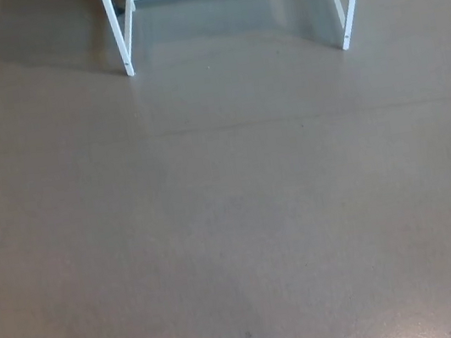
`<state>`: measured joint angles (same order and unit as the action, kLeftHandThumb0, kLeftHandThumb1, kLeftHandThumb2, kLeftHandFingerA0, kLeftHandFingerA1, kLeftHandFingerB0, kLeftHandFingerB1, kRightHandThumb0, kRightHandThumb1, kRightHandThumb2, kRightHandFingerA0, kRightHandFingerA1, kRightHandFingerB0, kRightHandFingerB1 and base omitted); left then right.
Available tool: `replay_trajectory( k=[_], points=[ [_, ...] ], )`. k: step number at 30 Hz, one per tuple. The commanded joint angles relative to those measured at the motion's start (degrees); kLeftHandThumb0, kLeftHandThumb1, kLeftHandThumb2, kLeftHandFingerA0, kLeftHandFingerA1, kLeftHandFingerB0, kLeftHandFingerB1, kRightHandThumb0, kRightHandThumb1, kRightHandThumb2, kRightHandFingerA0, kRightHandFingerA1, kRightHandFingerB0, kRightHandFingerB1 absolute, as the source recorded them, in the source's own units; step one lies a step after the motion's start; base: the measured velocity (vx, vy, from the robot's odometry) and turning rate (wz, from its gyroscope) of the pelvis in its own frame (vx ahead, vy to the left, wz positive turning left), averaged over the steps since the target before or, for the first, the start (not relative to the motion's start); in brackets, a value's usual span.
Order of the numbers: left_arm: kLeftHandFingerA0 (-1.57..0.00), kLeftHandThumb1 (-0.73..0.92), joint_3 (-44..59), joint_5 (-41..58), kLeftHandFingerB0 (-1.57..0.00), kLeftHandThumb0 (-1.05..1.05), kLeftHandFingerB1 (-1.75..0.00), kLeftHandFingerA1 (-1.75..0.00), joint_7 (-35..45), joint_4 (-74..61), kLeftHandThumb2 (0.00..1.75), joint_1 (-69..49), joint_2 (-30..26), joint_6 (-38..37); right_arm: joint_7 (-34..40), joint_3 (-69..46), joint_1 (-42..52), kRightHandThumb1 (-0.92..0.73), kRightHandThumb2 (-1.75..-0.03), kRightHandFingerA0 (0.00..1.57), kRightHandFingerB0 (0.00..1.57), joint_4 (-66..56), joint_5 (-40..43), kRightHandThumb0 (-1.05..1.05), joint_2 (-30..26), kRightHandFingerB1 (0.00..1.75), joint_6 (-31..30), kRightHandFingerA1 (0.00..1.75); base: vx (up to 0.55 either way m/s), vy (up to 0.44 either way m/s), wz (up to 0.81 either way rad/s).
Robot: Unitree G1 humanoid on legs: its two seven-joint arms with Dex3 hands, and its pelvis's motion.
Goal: The robot walk towards a table in front and then pushes a layer of a file tray back to its original position using its right hand
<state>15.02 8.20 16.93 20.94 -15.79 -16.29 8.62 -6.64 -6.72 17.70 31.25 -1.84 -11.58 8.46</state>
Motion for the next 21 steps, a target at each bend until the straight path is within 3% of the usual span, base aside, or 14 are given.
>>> replay_trajectory(
  k=[1,21],
  points=[
    [-0.23,0.43,0.8,2.6,-0.15,-0.08,-0.48,-0.53,2.8,-1.1,0.86,-1.2,-1.0,3.4,-0.6,-0.4,0.8,-0.43,-0.79,0.55,0.39,-0.5,0.7,-0.57,-0.8,0.48,1.9,0.62,0.00,0.000,0.00],
    [-0.24,0.43,0.1,2.3,-0.17,-0.08,-0.49,-0.53,3.3,-1.5,0.86,-1.8,-1.2,3.5,-0.5,-0.2,1.1,-0.44,-0.78,0.54,0.39,-0.3,0.2,-0.58,-0.9,0.47,2.2,0.61,-0.01,0.002,0.02]
  ],
)
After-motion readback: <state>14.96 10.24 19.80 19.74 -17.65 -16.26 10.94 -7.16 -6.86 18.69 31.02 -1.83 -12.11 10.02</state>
